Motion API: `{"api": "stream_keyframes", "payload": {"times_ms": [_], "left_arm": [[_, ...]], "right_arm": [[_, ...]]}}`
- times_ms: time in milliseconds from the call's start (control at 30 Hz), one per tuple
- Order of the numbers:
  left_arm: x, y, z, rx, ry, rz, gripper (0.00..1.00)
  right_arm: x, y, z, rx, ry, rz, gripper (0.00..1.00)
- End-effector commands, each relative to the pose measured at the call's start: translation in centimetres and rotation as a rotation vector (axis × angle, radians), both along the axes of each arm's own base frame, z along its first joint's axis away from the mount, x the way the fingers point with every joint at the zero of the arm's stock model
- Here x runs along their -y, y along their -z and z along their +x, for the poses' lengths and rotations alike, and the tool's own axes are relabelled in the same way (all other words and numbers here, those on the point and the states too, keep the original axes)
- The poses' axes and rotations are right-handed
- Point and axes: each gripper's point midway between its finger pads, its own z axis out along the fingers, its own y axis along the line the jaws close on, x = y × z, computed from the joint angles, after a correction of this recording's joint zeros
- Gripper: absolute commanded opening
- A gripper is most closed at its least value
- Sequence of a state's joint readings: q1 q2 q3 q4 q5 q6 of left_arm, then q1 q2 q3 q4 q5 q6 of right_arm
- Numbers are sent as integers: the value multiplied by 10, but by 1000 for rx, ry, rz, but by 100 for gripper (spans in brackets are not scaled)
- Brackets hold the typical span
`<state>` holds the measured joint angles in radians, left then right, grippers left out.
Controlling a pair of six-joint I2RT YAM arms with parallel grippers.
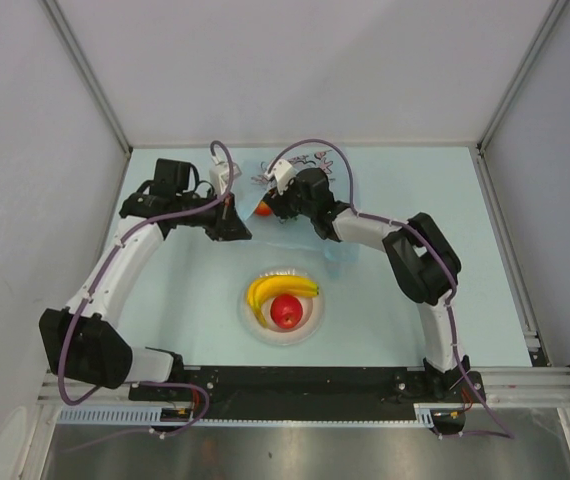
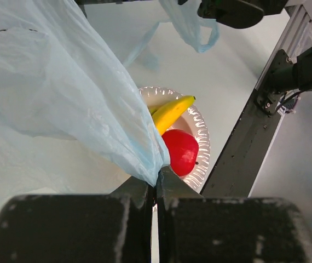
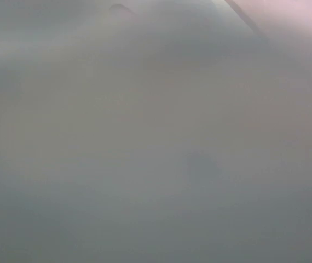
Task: Take the fake fruits out of the plastic bag
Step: Adjust the plastic bag at the center of the board.
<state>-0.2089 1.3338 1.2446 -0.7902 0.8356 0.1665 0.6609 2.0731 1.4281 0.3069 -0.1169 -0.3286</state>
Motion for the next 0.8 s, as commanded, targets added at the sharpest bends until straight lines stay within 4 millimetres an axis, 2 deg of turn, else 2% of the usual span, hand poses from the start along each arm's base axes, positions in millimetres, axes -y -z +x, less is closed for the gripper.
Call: {"api": "stream_keyframes", "payload": {"times_ms": [0, 67, 133, 167, 200, 233, 267, 300, 367, 400, 433, 467, 500, 533, 567, 633, 667, 700, 733, 767], "left_arm": [[2, -21, 18, 70, 11, -9, 0], [3, -24, 23, 81, 13, -8, 0], [6, -29, 32, 94, 18, -14, 0], [7, -34, 36, 108, 20, -19, 0], [9, -36, 39, 111, 22, -25, 0], [12, -32, 42, 96, 30, -28, 0], [14, -36, 45, 105, 36, -33, 0], [19, -35, 45, 99, 53, -33, 0], [27, -34, 48, 92, 85, -40, 0], [34, -33, 45, 98, 120, -37, 0], [39, -32, 42, 93, 142, -35, 0], [45, -32, 43, 94, 162, -32, 0], [53, -32, 39, 105, 194, -27, 0], [57, -34, 41, 113, 202, -22, 0], [60, -39, 44, 126, 214, -15, 0], [65, -42, 46, 168, 251, 11, 0], [66, -51, 47, 189, 259, 17, 0], [69, -46, 50, 189, 281, 30, 0], [70, -48, 51, 189, 290, 33, 0], [72, -56, 50, 189, 299, 35, 0]], "right_arm": [[3, -2, 28, 16, 80, -1, 76], [17, 5, 36, 14, 127, -30, 75], [41, 7, 47, 15, 214, -53, 75], [55, 14, 48, 3, 252, -68, 76], [67, 1, 49, 24, 292, -59, 77], [89, -4, 54, 48, 366, -69, 78], [105, 5, 46, 33, 392, -96, 78], [119, -12, 39, 46, 419, -83, 79], [147, -18, 29, 25, 459, -80, 79], [167, 3, 13, -20, 486, -120, 79], [186, -21, 7, 8, 520, -99, 79], [201, -18, -3, 1, 537, -123, 79], [223, -5, -17, -16, 579, -167, 79], [240, -16, -28, -2, 606, -172, 79], [270, -18, -30, 3, 659, -195, 79], [314, -7, -46, -38, 742, -239, 79], [349, -18, -48, -34, 826, -229, 79], [368, -17, -52, -51, 863, -232, 79], [382, -14, -61, -81, 885, -250, 79], [392, -20, -65, -73, 908, -249, 79]]}}
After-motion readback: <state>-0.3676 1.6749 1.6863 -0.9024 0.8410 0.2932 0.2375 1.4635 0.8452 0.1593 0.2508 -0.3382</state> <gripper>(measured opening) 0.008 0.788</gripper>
